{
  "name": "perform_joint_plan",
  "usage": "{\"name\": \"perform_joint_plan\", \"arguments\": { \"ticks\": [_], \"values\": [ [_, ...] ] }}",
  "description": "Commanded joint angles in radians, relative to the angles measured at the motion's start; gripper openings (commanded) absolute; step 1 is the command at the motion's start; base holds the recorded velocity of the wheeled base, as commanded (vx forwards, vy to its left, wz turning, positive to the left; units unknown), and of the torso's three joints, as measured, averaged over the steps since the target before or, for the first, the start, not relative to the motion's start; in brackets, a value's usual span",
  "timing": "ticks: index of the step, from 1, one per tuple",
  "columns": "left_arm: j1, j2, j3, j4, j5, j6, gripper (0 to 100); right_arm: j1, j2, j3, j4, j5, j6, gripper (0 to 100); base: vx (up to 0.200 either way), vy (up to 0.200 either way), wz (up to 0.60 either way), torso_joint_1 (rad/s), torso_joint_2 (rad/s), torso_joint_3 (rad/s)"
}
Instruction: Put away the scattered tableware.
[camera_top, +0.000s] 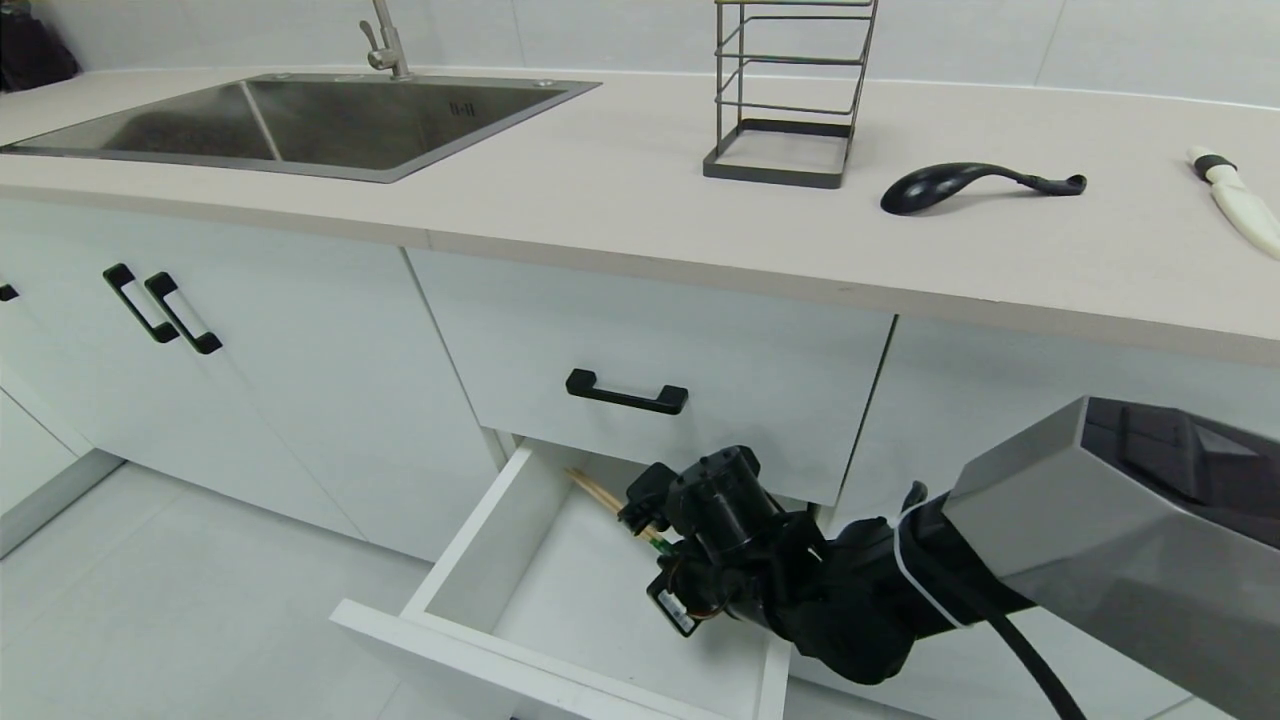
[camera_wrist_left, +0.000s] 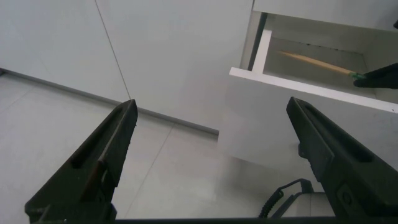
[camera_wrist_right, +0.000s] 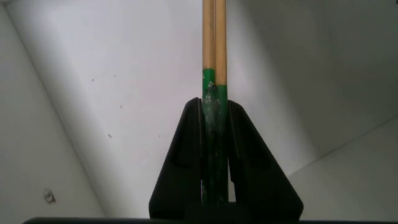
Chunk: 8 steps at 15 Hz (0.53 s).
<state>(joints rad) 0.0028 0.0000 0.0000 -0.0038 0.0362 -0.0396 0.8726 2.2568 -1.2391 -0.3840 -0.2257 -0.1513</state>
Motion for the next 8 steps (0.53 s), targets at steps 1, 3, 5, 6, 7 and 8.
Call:
{"name": "perform_joint_plan", "arguments": {
  "ticks": [1, 3, 5, 6, 7, 8],
  "values": [
    [0.000, 0.000, 0.000, -0.001, 0.001, 0.000, 100, 0.000, 0.040, -0.019, 0.001, -0.021, 0.001, 0, 0.000, 0.000, 0.00, 0.000, 0.00, 0.000],
    [0.000, 0.000, 0.000, -0.001, 0.001, 0.000, 100, 0.000, 0.056, -0.019, 0.001, -0.041, -0.001, 0, 0.000, 0.000, 0.00, 0.000, 0.00, 0.000],
    [0.000, 0.000, 0.000, -0.001, 0.001, 0.000, 100, -0.001, 0.061, -0.025, 0.001, -0.043, 0.001, 0, 0.000, 0.000, 0.00, 0.000, 0.00, 0.000],
    [0.000, 0.000, 0.000, -0.001, 0.001, 0.000, 100, -0.001, 0.066, -0.025, 0.001, -0.043, 0.001, 0, 0.000, 0.000, 0.00, 0.000, 0.00, 0.000],
    [0.000, 0.000, 0.000, -0.001, 0.001, 0.000, 100, 0.000, 0.070, -0.025, 0.001, -0.043, 0.001, 0, 0.000, 0.000, 0.00, 0.000, 0.00, 0.000],
    [0.000, 0.000, 0.000, -0.001, 0.001, 0.000, 100, 0.000, 0.087, -0.036, 0.001, -0.043, 0.001, 0, 0.000, 0.000, 0.00, 0.000, 0.00, 0.000]
  ]
}}
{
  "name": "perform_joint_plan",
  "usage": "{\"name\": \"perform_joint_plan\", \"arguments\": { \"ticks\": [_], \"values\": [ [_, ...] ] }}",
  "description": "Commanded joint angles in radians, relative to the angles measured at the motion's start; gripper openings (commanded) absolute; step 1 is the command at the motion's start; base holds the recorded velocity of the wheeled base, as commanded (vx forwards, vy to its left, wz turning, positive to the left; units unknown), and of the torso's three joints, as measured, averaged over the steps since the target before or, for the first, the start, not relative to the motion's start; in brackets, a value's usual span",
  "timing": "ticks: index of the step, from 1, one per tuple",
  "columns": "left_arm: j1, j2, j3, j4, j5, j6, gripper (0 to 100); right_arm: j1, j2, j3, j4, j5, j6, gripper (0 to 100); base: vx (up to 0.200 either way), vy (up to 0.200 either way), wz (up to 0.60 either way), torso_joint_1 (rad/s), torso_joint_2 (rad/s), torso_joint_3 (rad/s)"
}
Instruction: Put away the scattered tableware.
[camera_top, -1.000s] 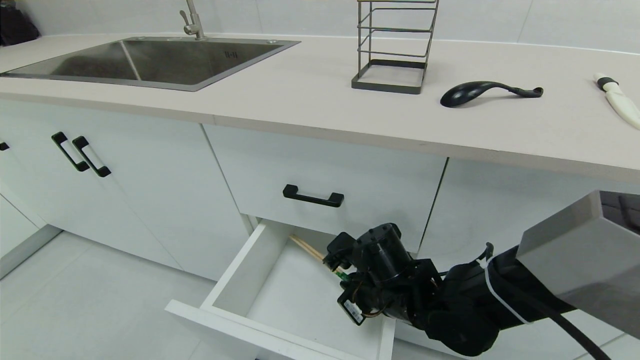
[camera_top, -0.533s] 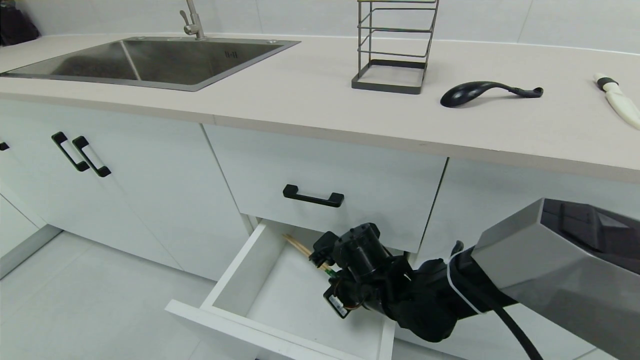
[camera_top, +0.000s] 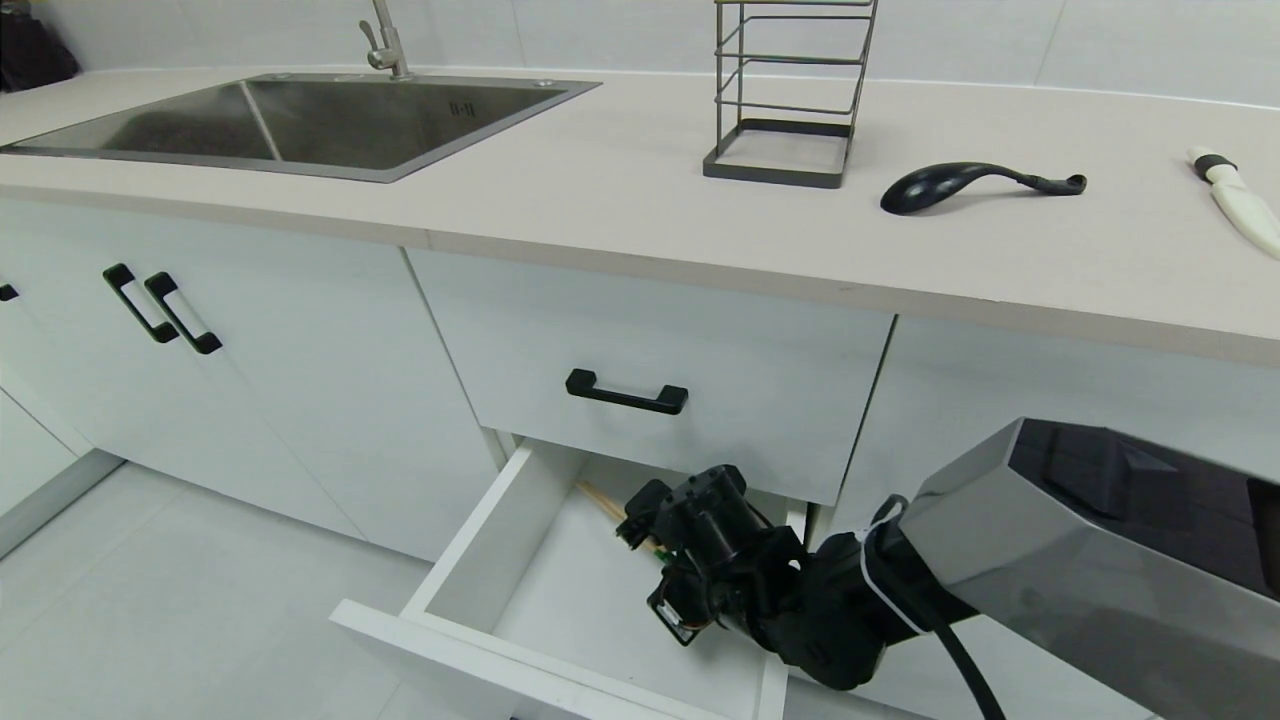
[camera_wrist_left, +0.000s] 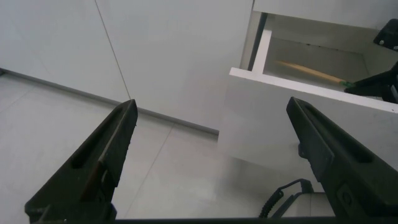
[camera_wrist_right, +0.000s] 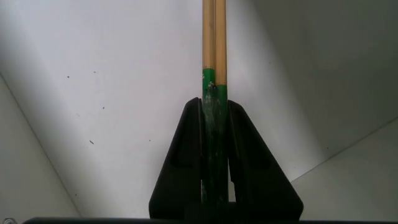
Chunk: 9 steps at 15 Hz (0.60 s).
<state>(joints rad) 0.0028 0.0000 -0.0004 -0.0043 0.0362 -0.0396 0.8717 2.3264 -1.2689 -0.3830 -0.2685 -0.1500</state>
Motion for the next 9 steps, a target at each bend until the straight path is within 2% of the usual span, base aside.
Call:
{"name": "perform_joint_plan", "arguments": {
  "ticks": [1, 9],
  "values": [
    [0.000, 0.000, 0.000, 0.000, 0.001, 0.000, 100, 0.001, 0.024, -0.012, -0.001, 0.000, 0.000, 0, 0.000, 0.000, 0.00, 0.000, 0.00, 0.000],
    [0.000, 0.000, 0.000, 0.000, 0.001, 0.000, 100, 0.003, 0.119, -0.101, -0.001, 0.000, -0.005, 0, 0.000, 0.000, 0.00, 0.000, 0.00, 0.000]
  ]
}}
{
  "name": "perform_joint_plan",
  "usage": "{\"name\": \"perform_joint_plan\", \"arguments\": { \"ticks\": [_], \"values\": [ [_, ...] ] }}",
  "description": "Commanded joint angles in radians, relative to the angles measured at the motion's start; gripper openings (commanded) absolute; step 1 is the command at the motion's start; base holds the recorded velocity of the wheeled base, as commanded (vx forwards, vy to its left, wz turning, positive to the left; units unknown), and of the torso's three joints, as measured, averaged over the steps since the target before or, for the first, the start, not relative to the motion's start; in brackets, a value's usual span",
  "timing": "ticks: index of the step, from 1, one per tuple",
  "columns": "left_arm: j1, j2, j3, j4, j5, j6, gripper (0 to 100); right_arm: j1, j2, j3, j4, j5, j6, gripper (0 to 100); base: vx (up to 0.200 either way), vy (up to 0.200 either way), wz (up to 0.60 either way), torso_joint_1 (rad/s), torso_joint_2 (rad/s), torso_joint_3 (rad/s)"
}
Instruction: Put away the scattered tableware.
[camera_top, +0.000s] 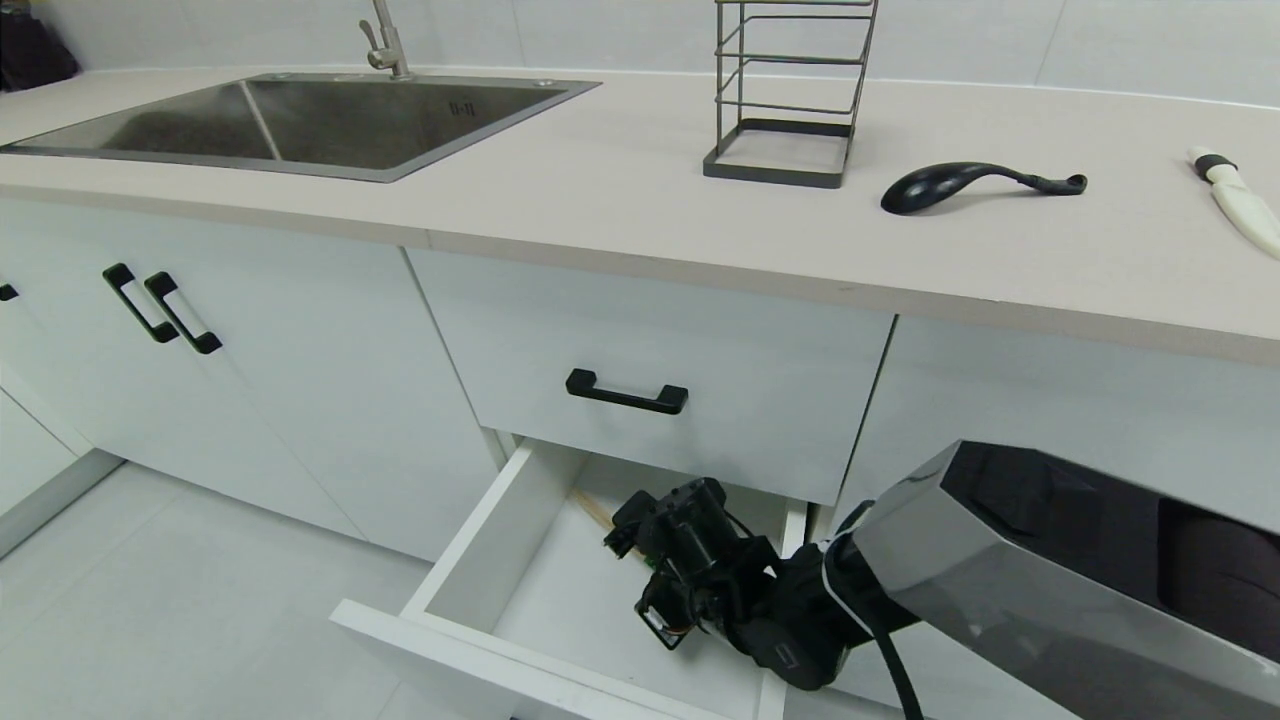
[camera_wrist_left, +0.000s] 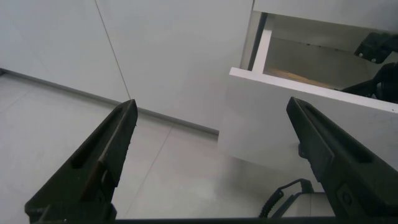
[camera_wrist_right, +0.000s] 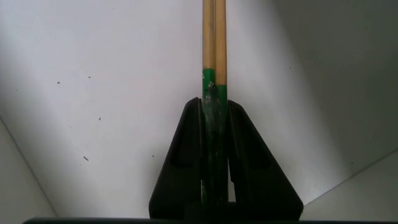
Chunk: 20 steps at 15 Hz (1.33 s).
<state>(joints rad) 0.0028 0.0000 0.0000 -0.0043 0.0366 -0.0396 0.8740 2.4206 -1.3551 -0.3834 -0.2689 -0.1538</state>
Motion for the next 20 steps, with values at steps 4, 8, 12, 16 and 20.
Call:
{"name": "perform_joint_plan", "arguments": {
  "ticks": [4, 8, 12, 16, 20],
  "values": [
    [0.000, 0.000, 0.000, 0.000, 0.000, 0.000, 100, 0.002, 0.052, -0.021, 0.000, 0.002, -0.006, 0, 0.000, 0.000, 0.00, 0.000, 0.00, 0.000],
    [0.000, 0.000, 0.000, 0.000, 0.000, 0.000, 100, 0.002, 0.066, -0.052, 0.026, 0.019, -0.061, 100, 0.000, 0.000, 0.00, 0.000, 0.00, 0.000],
    [0.000, 0.000, 0.000, 0.000, 0.000, 0.000, 100, 0.025, 0.020, -0.091, 0.112, 0.086, -0.101, 100, 0.000, 0.000, 0.00, 0.000, 0.00, 0.000],
    [0.000, 0.000, 0.000, 0.000, 0.000, 0.000, 100, 0.048, -0.084, -0.095, 0.113, 0.096, -0.101, 100, 0.000, 0.000, 0.00, 0.000, 0.00, 0.000],
    [0.000, 0.000, 0.000, 0.000, 0.000, 0.000, 100, 0.100, -0.209, -0.101, 0.115, 0.208, -0.102, 100, 0.000, 0.000, 0.00, 0.000, 0.00, 0.000]
  ]
}}
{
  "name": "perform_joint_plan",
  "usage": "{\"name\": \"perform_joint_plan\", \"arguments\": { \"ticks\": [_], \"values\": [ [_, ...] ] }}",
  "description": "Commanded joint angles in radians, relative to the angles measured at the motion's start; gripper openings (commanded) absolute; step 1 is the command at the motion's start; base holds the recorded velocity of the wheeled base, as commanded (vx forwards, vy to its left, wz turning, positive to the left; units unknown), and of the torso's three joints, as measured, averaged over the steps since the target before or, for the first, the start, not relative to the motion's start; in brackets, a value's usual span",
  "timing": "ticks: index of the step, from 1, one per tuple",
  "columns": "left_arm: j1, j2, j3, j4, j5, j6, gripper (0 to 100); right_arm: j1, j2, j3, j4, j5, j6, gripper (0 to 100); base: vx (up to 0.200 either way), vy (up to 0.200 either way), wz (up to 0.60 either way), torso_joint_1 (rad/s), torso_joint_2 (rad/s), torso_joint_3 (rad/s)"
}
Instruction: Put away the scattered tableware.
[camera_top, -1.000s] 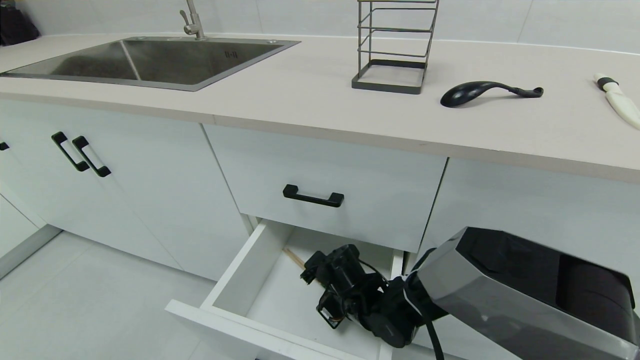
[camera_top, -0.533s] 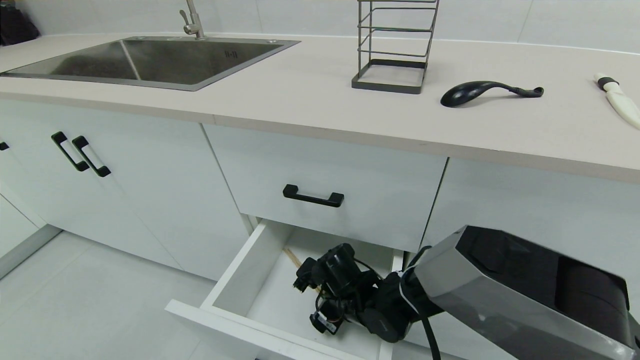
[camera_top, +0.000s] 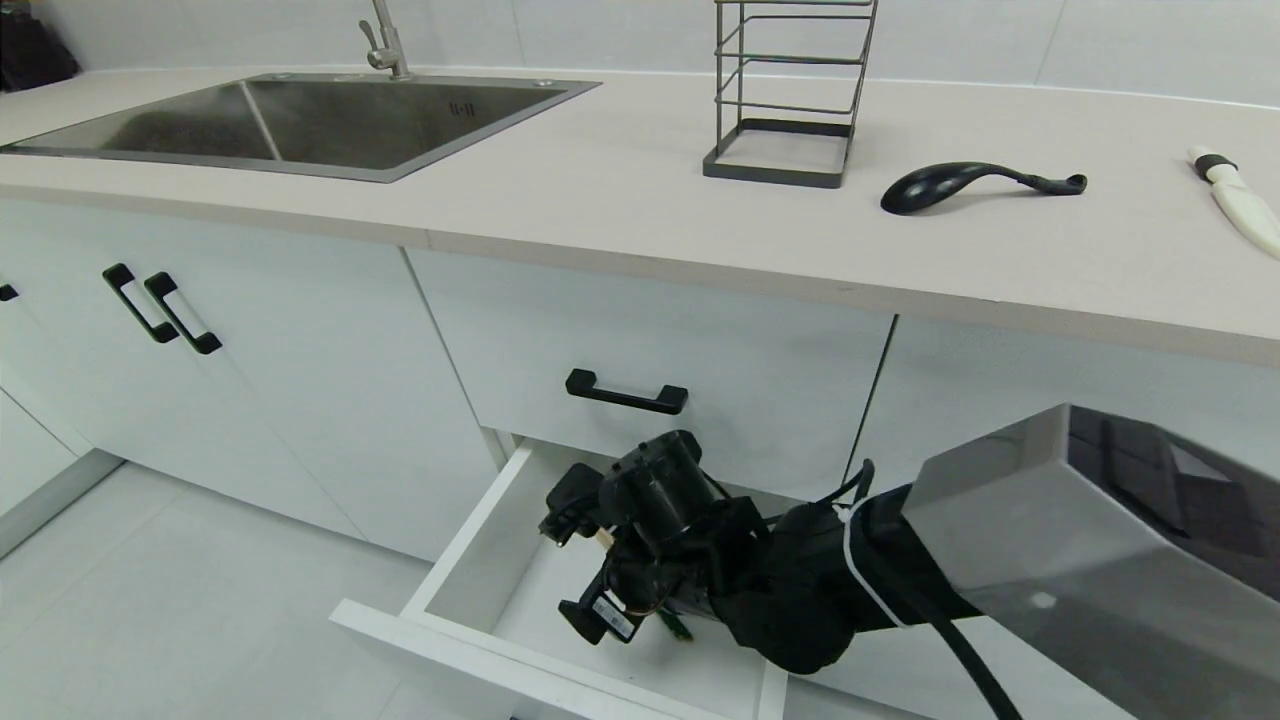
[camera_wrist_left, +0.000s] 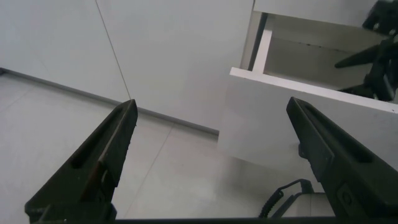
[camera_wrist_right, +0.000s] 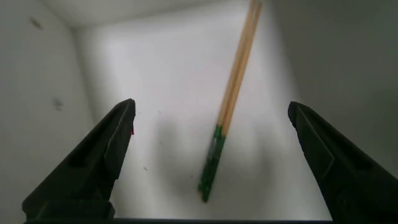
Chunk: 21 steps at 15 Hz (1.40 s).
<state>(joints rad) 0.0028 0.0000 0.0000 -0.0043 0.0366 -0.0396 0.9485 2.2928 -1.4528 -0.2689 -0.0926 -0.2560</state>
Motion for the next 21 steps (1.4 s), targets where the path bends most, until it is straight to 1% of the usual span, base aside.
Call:
{"name": "perform_joint_plan", "arguments": {
  "ticks": [1, 3, 4, 5, 7, 9, 10, 11, 12, 13, 14, 15, 16, 17, 18, 19, 21],
  "values": [
    [0.000, 0.000, 0.000, 0.000, 0.000, 0.000, 100, 0.041, -0.119, -0.001, 0.000, 0.065, 0.001, 100, 0.000, 0.000, 0.00, 0.000, 0.00, 0.000],
    [0.000, 0.000, 0.000, 0.000, 0.000, 0.000, 100, 0.059, -0.211, 0.020, -0.009, 0.103, 0.004, 100, 0.000, 0.000, 0.00, 0.000, 0.00, 0.000],
    [0.000, 0.000, 0.000, 0.000, 0.000, 0.000, 100, 0.079, -0.254, 0.052, -0.009, 0.117, 0.007, 100, 0.000, 0.000, 0.00, 0.000, 0.00, 0.000],
    [0.000, 0.000, 0.000, 0.000, 0.000, 0.000, 100, 0.093, -0.292, 0.091, -0.012, 0.128, 0.009, 100, 0.000, 0.000, 0.00, 0.000, 0.00, 0.000],
    [0.000, 0.000, 0.000, 0.000, 0.000, 0.000, 100, 0.119, -0.395, 0.207, -0.021, 0.152, 0.009, 100, 0.000, 0.000, 0.00, 0.000, 0.00, 0.000],
    [0.000, 0.000, 0.000, 0.000, 0.000, 0.000, 100, 0.113, -0.527, 0.439, -0.156, 0.165, 0.023, 100, 0.000, 0.000, 0.00, 0.000, 0.00, 0.000],
    [0.000, 0.000, 0.000, 0.000, 0.000, 0.000, 100, 0.110, -0.555, 0.491, -0.190, 0.166, 0.034, 100, 0.000, 0.000, 0.00, 0.000, 0.00, 0.000],
    [0.000, 0.000, 0.000, 0.000, 0.000, 0.000, 100, 0.101, -0.656, 0.693, -0.325, 0.182, 0.046, 100, 0.000, 0.000, 0.00, 0.000, 0.00, 0.000],
    [0.000, 0.000, 0.000, 0.000, 0.000, 0.000, 100, 0.084, -0.711, 0.815, -0.412, 0.221, 0.049, 100, 0.000, 0.000, 0.00, 0.000, 0.00, 0.000],
    [0.000, 0.000, 0.000, 0.000, 0.000, 0.000, 100, 0.050, -0.751, 0.904, -0.455, 0.267, 0.050, 100, 0.000, 0.000, 0.00, 0.000, 0.00, 0.000],
    [0.000, 0.000, 0.000, 0.000, 0.000, 0.000, 100, 0.010, -0.802, 0.977, -0.460, 0.280, 0.050, 100, 0.000, 0.000, 0.00, 0.000, 0.00, 0.000],
    [0.000, 0.000, 0.000, 0.000, 0.000, 0.000, 100, -0.001, -0.849, 1.034, -0.458, 0.280, 0.050, 100, 0.000, 0.000, 0.00, 0.000, 0.00, 0.000],
    [0.000, 0.000, 0.000, 0.000, 0.000, 0.000, 100, -0.007, -0.860, 1.051, -0.458, 0.277, 0.050, 100, 0.000, 0.000, 0.00, 0.000, 0.00, 0.000],
    [0.000, 0.000, 0.000, 0.000, 0.000, 0.000, 100, -0.033, -0.898, 1.088, -0.454, 0.267, 0.050, 100, 0.000, 0.000, 0.00, 0.000, 0.00, 0.000],
    [0.000, 0.000, 0.000, 0.000, 0.000, 0.000, 100, -0.053, -0.921, 1.135, -0.435, 0.254, 0.050, 100, 0.000, 0.000, 0.00, 0.000, 0.00, 0.000],
    [0.000, 0.000, 0.000, 0.000, 0.000, 0.000, 100, -0.054, -0.921, 1.169, -0.417, 0.246, 0.047, 100, 0.000, 0.000, 0.00, 0.000, 0.00, 0.000],
    [0.000, 0.000, 0.000, 0.000, 0.000, 0.000, 100, -0.050, -0.895, 1.172, -0.394, 0.229, 0.044, 100, 0.000, 0.000, 0.00, 0.000, 0.00, 0.000]
  ]
}}
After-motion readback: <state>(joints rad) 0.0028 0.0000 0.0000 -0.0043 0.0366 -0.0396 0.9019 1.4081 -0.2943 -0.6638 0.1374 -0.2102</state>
